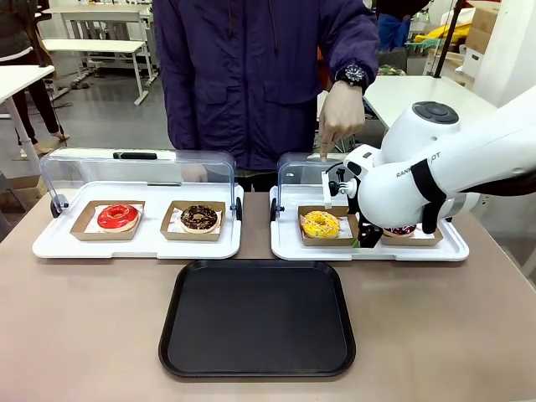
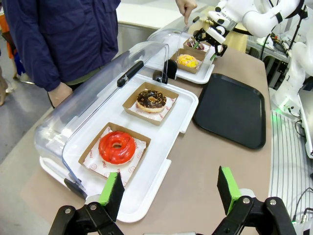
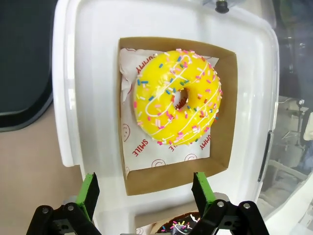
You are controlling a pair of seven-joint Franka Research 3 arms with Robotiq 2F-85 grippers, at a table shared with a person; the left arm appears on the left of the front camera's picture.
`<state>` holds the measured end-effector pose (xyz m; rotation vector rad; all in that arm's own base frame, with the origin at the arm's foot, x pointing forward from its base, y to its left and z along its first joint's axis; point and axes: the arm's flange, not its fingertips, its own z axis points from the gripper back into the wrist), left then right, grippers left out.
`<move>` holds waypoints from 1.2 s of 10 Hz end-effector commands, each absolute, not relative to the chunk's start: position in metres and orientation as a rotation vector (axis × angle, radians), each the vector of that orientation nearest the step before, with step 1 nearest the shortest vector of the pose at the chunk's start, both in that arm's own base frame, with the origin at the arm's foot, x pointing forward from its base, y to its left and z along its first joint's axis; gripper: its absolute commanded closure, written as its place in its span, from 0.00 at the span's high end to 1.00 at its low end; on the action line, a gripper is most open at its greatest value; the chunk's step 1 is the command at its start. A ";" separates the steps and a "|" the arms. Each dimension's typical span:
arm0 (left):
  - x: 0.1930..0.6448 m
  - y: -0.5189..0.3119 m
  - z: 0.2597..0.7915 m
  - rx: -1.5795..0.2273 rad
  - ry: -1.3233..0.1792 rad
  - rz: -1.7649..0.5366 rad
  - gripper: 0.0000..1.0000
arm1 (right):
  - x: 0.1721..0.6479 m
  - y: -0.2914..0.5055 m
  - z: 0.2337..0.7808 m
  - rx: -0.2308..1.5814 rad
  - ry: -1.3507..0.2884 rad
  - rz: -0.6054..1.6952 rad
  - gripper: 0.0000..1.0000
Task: Move the third donut from the left to the tray.
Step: Pick up the Paper togo box containing the Donut indicated by the person and place it on the Handle tray.
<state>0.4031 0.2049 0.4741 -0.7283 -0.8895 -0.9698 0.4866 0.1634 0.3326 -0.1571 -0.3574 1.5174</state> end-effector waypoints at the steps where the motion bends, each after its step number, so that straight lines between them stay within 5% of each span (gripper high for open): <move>1: 0.402 0.205 0.476 -0.734 -0.898 -0.982 1.00 | 0.502 0.168 0.328 -0.188 -0.370 1.499 1.00; 7: 0.402 0.205 0.476 -0.734 -0.898 -0.982 1.00 | 0.524 0.165 0.312 -0.141 -0.347 1.504 1.00; 8: 0.402 0.205 0.476 -0.734 -0.898 -0.982 1.00 | 0.525 0.165 0.310 -0.124 -0.332 1.504 0.40; 9: 0.402 0.205 0.476 -0.734 -0.898 -0.982 1.00 | 0.526 0.164 0.310 -0.119 -0.327 1.501 0.41; 10: 0.402 0.205 0.476 -0.734 -0.898 -0.982 1.00 | 0.526 0.165 0.309 -0.107 -0.321 1.503 0.00; 11: 0.402 0.205 0.476 -0.734 -0.898 -0.982 1.00 | 0.526 0.164 0.309 -0.099 -0.317 1.509 0.35; 12: 0.402 0.205 0.476 -0.734 -0.898 -0.982 1.00 | 0.526 0.164 0.309 -0.089 -0.312 1.518 0.00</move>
